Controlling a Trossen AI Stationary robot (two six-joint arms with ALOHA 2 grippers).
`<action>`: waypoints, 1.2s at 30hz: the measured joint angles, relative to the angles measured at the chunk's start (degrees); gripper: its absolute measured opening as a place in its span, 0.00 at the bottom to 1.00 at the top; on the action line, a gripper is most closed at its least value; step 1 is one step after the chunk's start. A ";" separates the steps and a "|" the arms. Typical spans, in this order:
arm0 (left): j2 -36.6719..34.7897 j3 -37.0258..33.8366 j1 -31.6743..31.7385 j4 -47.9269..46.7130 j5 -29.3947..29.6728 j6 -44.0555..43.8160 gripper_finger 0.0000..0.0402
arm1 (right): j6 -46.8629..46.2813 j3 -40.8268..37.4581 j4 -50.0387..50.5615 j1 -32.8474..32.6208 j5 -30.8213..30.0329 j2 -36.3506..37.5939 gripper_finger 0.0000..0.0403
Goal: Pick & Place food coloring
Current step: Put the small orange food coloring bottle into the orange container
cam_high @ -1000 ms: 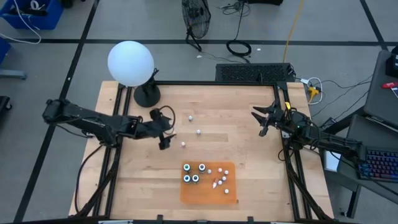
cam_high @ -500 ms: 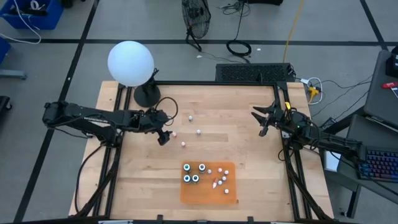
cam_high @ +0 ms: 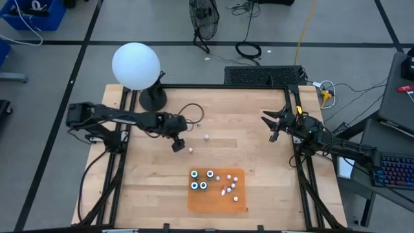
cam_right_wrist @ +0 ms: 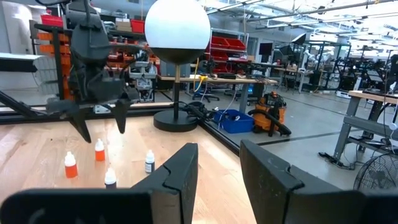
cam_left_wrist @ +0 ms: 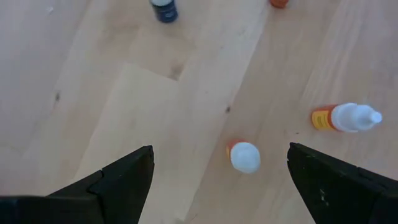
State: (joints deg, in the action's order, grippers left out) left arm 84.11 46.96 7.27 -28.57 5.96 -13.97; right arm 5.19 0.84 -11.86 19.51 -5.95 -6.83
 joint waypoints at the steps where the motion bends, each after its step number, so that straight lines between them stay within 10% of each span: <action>1: 1.40 1.27 0.00 -1.00 -0.09 0.81 0.91 | 0.00 0.00 0.01 0.01 0.00 0.01 0.27; 14: 15.48 11.59 -0.04 -9.31 -0.15 6.89 0.91 | 0.01 -0.01 0.00 0.00 0.01 0.01 0.27; 36: 15.87 11.76 -0.04 -13.27 0.04 6.36 0.91 | 0.00 0.00 0.00 0.02 0.01 0.00 0.27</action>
State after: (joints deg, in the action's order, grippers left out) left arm 99.98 58.72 7.22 -41.84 6.00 -7.62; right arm 5.19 0.84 -11.86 19.53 -5.95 -6.83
